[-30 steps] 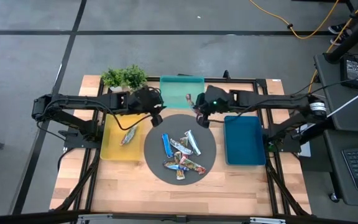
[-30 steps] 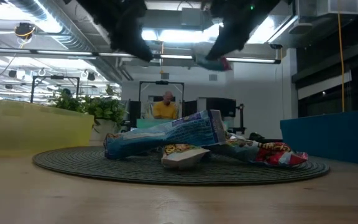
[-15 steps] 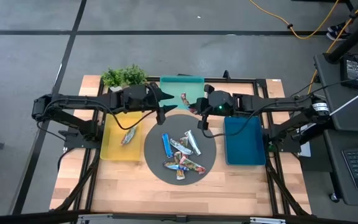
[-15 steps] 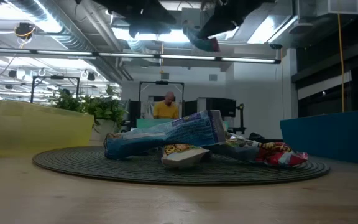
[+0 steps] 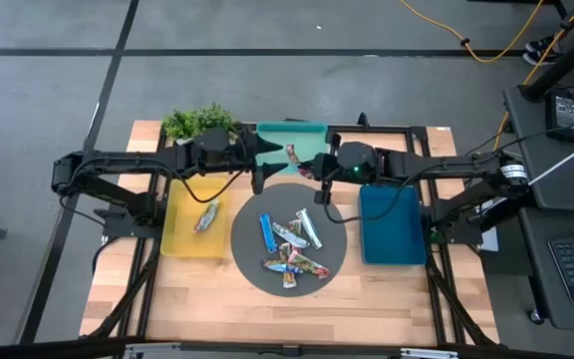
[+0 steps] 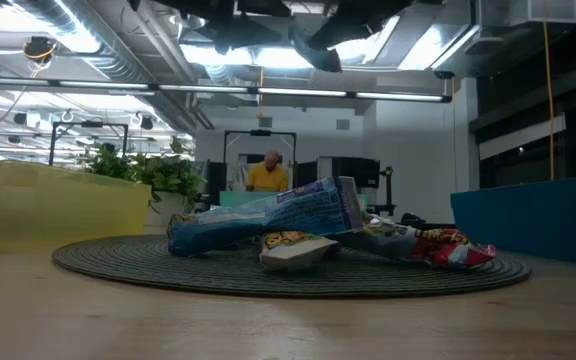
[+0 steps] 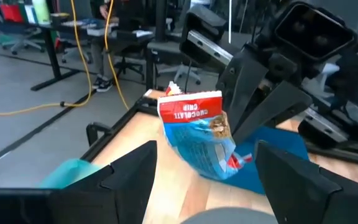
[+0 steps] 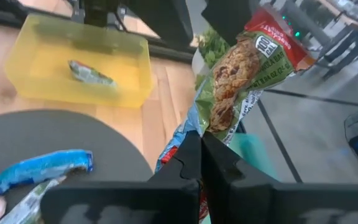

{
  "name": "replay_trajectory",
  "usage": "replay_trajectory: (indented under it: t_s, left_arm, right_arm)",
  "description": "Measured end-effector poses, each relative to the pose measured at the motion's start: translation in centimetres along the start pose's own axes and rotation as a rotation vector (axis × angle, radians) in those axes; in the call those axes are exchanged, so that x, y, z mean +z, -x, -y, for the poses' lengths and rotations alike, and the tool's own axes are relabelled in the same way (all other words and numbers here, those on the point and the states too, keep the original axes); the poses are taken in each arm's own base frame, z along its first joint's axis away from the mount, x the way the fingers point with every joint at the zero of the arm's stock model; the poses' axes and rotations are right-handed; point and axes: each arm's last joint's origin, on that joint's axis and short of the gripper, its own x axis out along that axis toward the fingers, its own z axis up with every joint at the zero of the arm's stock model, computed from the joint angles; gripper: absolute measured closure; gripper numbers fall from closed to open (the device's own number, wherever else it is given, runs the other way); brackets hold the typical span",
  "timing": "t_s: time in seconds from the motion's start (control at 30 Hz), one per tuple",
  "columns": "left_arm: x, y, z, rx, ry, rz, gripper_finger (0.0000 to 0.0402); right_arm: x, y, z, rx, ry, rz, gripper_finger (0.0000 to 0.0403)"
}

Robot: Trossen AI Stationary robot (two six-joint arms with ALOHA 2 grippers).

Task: Pick and place Granola Bars by type
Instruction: Put the red granola bar into the yellow bin

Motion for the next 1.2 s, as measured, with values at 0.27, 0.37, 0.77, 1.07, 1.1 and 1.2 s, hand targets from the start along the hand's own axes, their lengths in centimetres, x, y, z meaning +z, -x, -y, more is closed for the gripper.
replay_trajectory:
  t_s: [0.27, 0.37, 0.77, 1.07, 1.1, 1.2]
  left_arm:
    - [0.1, -0.5, 0.0, -0.006, 0.015, 0.038, 0.0143]
    - [0.2, -0.9, -0.1, -0.019, 0.030, 0.068, 0.0144]
    - [0.1, -1.8, -0.8, -0.065, 0.115, 0.093, 0.0212]
    - [0.2, -1.9, -0.8, -0.068, 0.087, 0.106, 0.0350]
    - [0.2, -1.9, -0.8, -0.068, 0.084, 0.106, 0.0360]
    - [0.2, -1.9, -0.8, -0.070, 0.081, 0.106, 0.0378]
  right_arm:
    - [0.5, 0.0, 0.1, -0.005, -0.009, 0.050, 0.0397]
    - [0.6, 0.0, 0.1, 0.004, 0.001, 0.063, 0.0397]
    - [0.6, 0.0, 0.1, 0.009, 0.007, 0.067, 0.0397]
    - [0.6, 0.0, 0.1, 0.008, 0.007, 0.070, 0.0387]
    - [0.6, 0.0, 0.1, 0.007, 0.008, 0.070, 0.0383]
    - [0.7, 0.0, 0.0, 0.023, 0.009, 0.080, 0.0369]
